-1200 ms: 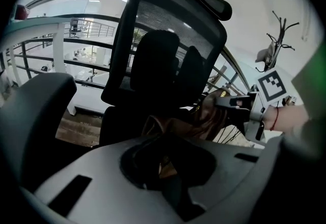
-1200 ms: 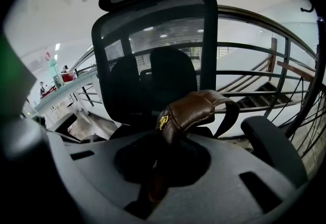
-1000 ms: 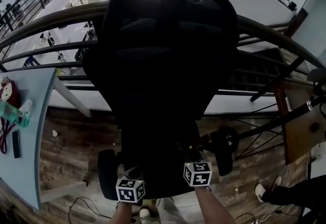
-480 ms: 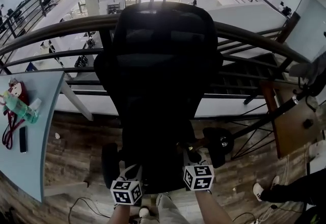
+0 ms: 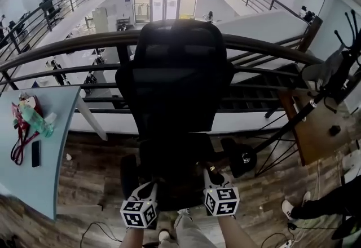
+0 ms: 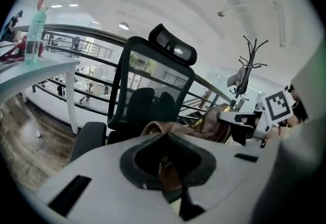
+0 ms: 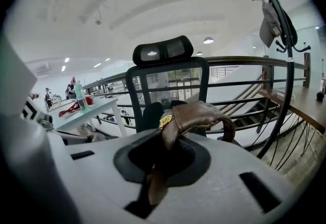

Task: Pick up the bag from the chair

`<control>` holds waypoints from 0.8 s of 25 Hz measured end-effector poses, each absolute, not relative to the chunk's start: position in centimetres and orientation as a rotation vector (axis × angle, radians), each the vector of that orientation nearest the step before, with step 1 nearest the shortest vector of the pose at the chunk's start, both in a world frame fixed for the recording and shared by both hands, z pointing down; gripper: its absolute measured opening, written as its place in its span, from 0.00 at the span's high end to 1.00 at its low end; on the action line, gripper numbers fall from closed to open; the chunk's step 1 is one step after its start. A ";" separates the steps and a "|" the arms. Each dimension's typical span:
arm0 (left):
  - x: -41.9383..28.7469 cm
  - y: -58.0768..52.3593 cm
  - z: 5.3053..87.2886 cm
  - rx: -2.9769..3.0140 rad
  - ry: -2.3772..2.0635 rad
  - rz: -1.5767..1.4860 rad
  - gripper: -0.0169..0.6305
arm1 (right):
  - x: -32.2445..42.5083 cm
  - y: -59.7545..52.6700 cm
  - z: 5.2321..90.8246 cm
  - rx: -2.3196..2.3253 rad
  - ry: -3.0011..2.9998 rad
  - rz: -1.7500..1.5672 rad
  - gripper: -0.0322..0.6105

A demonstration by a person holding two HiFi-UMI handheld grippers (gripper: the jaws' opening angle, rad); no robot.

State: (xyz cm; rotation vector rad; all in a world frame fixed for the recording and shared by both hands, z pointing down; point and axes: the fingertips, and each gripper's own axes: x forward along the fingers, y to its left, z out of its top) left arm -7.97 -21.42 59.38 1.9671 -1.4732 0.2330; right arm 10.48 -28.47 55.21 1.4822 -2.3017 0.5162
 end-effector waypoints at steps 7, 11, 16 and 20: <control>-7.8 -17.6 56.1 2.033 -1.458 0.206 0.95 | 10.7 -24.0 51.8 1.524 -2.338 0.468 0.91; -7.9 -15.2 54.4 2.059 -1.445 0.186 0.95 | 10.5 -21.5 50.0 1.540 -2.354 0.443 0.91; -7.9 -12.2 52.8 2.082 -1.434 0.167 0.95 | 10.5 -18.3 48.2 1.554 -2.376 0.418 0.91; -7.9 -10.3 51.5 2.109 -1.425 0.157 0.95 | 10.6 -16.1 46.9 1.558 -2.395 0.397 0.91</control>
